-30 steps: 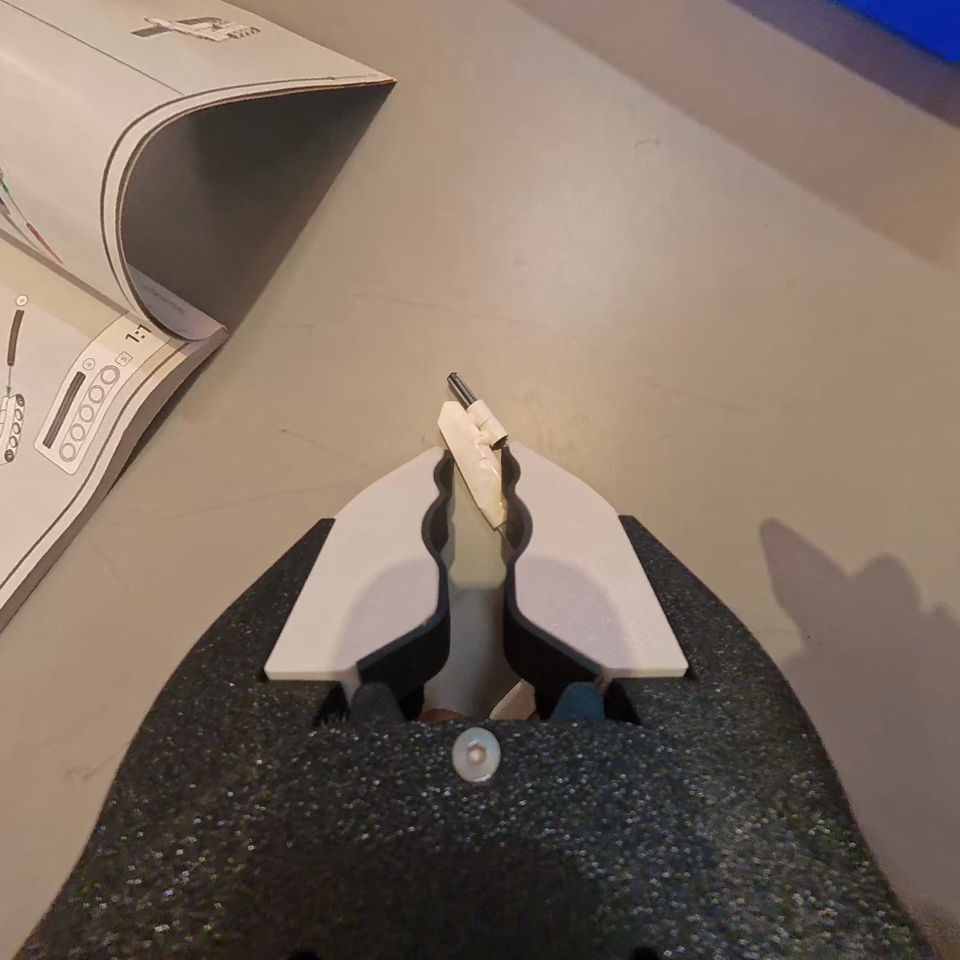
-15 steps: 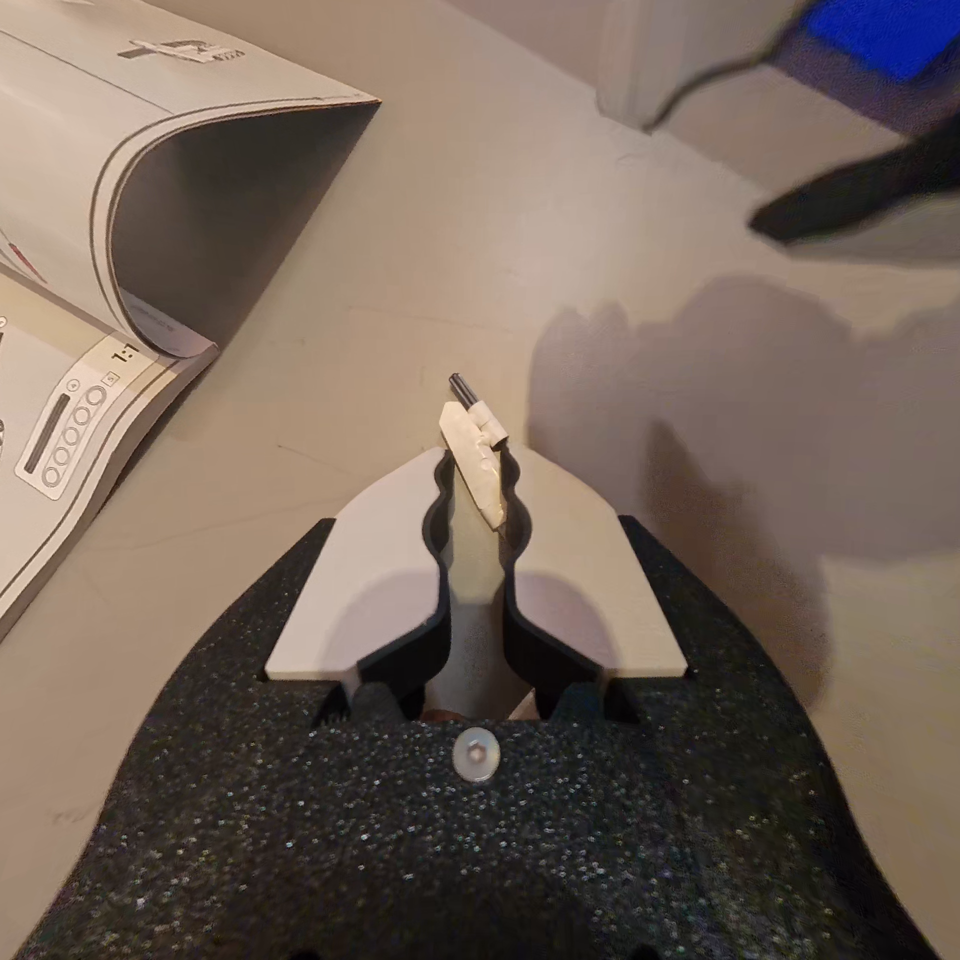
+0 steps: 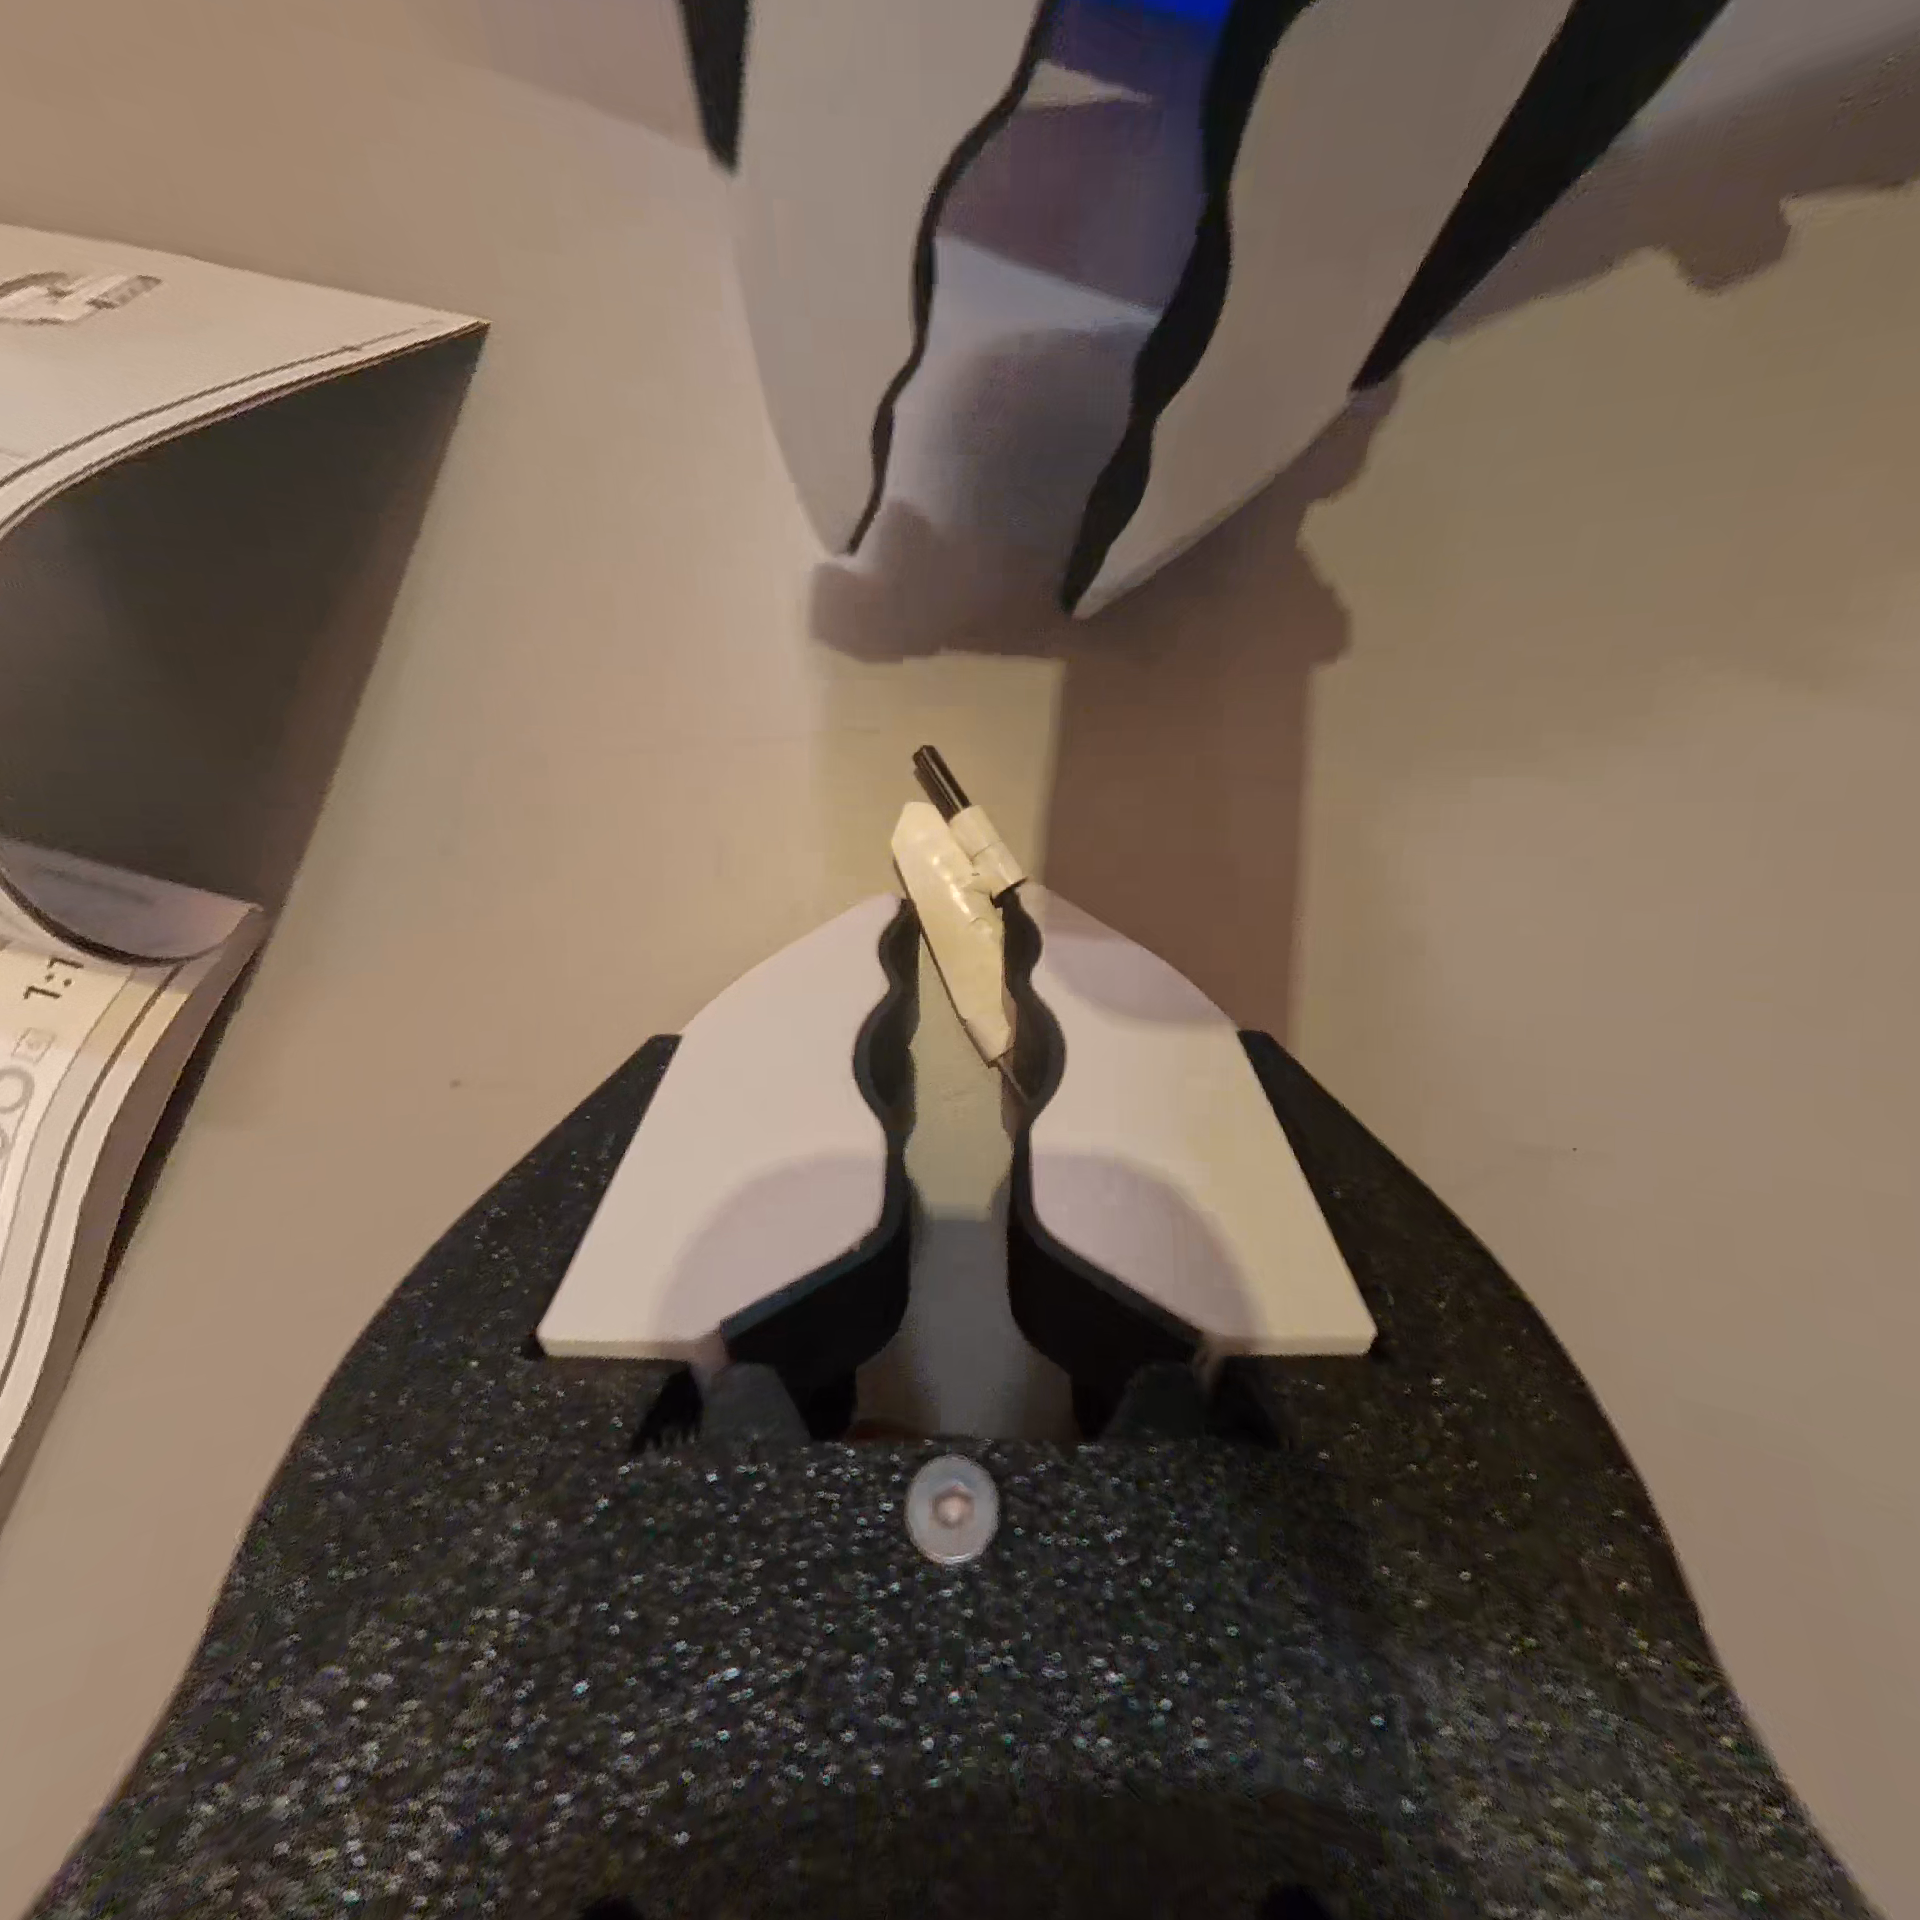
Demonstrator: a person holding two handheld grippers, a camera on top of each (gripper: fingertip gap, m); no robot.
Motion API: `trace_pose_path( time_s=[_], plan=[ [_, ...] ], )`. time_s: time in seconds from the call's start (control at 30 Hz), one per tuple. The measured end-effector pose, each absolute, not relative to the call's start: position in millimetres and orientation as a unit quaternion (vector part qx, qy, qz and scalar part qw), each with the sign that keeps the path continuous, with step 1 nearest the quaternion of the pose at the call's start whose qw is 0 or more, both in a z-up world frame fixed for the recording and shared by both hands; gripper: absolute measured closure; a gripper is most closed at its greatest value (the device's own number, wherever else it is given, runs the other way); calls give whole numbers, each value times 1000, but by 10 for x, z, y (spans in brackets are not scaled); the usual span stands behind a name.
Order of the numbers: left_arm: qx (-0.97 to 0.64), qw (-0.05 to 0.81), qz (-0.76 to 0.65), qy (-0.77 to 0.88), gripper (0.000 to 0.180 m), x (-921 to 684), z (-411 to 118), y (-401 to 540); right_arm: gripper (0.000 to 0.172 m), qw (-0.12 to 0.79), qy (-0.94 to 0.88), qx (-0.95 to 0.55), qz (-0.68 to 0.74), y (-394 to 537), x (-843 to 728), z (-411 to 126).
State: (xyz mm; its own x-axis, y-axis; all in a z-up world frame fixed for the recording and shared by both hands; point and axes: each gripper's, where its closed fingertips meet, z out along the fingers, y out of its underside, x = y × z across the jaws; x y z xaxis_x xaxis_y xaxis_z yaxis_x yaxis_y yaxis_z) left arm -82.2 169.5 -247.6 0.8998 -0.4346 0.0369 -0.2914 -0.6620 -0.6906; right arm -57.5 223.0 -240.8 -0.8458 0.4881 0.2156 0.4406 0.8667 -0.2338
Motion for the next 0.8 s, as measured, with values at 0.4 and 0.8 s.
trace_pose_path(
  time_s=[0.4,0.8],
  plan=[
    [-890,358,-113,260,165,-740,-2478,1673,156,127,-964,-183,149,1854,-709,-2472],
    [-890,350,-95,275,166,-727,-2470,1579,172,89,-967,-210,115,2030,-534,-2484]
  ],
)
